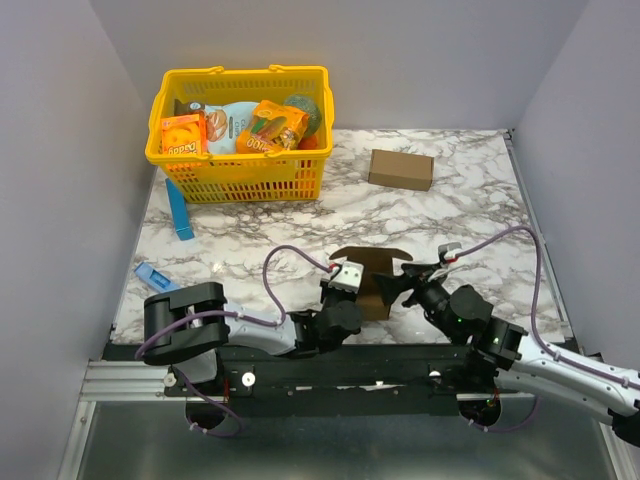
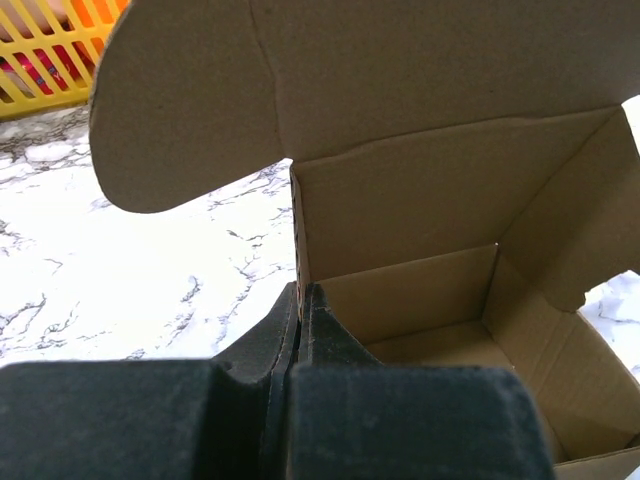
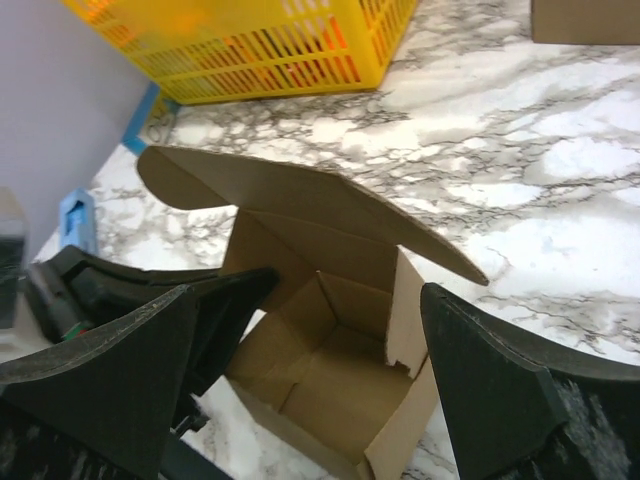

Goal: Fold the paper box

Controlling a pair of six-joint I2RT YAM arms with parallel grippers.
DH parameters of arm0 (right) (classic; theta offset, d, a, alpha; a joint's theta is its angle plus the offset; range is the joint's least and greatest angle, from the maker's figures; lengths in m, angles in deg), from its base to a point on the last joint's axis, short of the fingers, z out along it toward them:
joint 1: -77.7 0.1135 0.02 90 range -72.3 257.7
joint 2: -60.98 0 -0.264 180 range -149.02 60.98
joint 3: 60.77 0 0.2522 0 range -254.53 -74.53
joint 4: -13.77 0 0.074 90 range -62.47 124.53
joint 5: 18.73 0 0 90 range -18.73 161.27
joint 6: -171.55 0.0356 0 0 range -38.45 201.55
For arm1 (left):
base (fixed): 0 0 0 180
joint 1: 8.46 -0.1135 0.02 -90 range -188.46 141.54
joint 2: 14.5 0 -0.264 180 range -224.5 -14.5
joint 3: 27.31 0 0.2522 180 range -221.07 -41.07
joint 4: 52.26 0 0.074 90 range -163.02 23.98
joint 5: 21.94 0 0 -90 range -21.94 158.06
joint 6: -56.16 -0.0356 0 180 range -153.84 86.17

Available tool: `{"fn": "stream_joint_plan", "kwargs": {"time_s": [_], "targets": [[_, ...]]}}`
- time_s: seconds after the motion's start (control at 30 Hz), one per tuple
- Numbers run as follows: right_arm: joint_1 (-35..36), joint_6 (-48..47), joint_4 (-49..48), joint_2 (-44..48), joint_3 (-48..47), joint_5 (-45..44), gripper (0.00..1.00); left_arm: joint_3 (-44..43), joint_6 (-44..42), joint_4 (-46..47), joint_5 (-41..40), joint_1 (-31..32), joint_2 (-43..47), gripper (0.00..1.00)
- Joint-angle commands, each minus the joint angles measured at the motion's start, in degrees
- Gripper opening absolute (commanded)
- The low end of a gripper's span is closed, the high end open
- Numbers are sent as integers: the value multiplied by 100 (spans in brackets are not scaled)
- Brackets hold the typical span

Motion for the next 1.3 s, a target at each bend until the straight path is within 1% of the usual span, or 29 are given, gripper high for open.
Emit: {"fn": "stream_joint_plan", "kwargs": {"time_s": [0.0,0.07,0.17,0.2,0.23,0.4,0.5,0.67,0.77,0.87,0.9,0.93,1.0,1.03,1.1,1.13,1.2,1.23,1.27], "targets": [[29,-206,710,599,74,821,100,-31,-166,220,-607,185,-157,0],[29,-356,772,888,22,964,100,-4,-368,360,-791,299,-227,0],[38,-330,1184,1022,-391,781,100,48,-823,817,-1038,492,-393,0],[38,-234,1507,1005,-540,519,100,92,-956,1070,-1195,536,-438,0],[29,-102,1597,978,-863,447,100,101,-1062,1186,-1266,572,-499,0],[29,4,1879,575,-1560,420,99,207,-1659,1941,-1425,765,-702,0],[38,39,1853,399,-1824,534,99,198,-1783,2013,-1451,809,-781,0],[29,110,1669,-243,-2000,200,98,268,-1968,2303,-1407,923,-939,0],[29,127,1476,-646,-2018,-90,98,356,-2258,2637,-1390,985,-992,0],[29,154,1317,-875,-1992,-178,98,391,-2267,2673,-1364,1038,-983,0],[38,171,1256,-911,-1974,-169,98,400,-2293,2664,-1372,1055,-974,3],[29,224,1221,-929,-1922,-126,98,400,-2293,2664,-1390,1064,-974,9],[38,285,1177,-929,-1860,-117,98,426,-2328,2699,-1399,1082,-983,15],[29,320,1176,-912,-1834,-117,97,426,-2337,2699,-1407,1090,-992,24],[38,347,1176,-851,-1755,-125,97,453,-2372,2716,-1425,1117,-966,30],[38,356,1176,-815,-1737,-160,97,453,-2398,2725,-1451,1134,-966,35],[29,365,1176,-771,-1667,-178,97,470,-2564,2891,-1451,1169,-922,40],[38,356,1185,-762,-1649,-230,97,470,-2627,2944,-1434,1196,-913,49],[38,339,1177,-762,-1640,-248,97,462,-2688,2989,-1451,1205,-878,54]]}}
